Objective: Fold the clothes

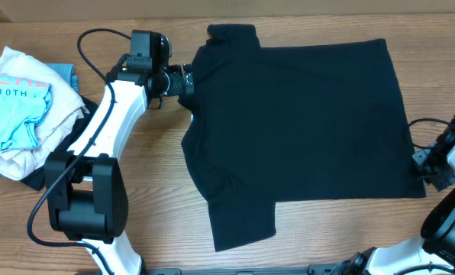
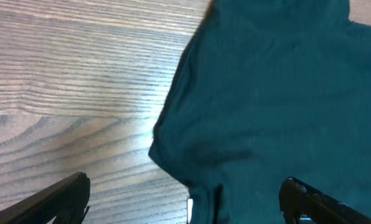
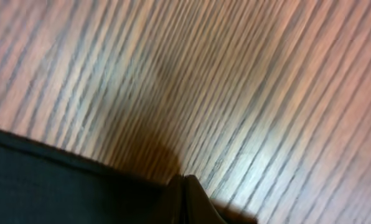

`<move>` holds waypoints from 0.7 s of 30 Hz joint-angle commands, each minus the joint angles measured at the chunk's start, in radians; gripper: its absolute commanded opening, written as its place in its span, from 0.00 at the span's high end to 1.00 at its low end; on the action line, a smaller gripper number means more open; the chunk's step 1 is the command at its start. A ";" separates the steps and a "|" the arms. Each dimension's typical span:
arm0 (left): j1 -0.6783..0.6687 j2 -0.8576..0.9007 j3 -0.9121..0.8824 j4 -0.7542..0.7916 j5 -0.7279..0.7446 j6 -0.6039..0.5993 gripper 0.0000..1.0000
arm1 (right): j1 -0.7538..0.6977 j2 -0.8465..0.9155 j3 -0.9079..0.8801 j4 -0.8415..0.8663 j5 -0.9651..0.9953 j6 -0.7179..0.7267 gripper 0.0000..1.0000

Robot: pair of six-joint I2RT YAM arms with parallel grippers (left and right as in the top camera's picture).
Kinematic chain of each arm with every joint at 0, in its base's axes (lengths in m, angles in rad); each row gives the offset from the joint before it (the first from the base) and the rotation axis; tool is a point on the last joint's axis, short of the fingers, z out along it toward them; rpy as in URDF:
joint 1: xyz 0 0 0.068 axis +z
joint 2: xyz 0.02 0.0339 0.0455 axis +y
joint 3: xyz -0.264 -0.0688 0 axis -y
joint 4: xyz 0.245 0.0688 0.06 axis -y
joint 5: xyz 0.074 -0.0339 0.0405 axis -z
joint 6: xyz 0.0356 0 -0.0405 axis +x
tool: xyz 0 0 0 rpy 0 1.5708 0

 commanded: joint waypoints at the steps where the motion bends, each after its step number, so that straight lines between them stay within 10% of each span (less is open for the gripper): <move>1: 0.005 0.011 0.002 -0.004 -0.011 0.019 0.00 | -0.013 -0.001 0.083 -0.026 -0.128 -0.009 0.96; 9: -0.013 0.100 0.002 0.000 0.002 -0.010 0.00 | -0.011 -0.001 0.021 -0.090 -0.306 -0.002 0.96; 21: -0.029 0.140 0.002 0.034 0.048 -0.013 0.00 | -0.048 0.007 -0.111 0.091 -0.076 0.052 0.96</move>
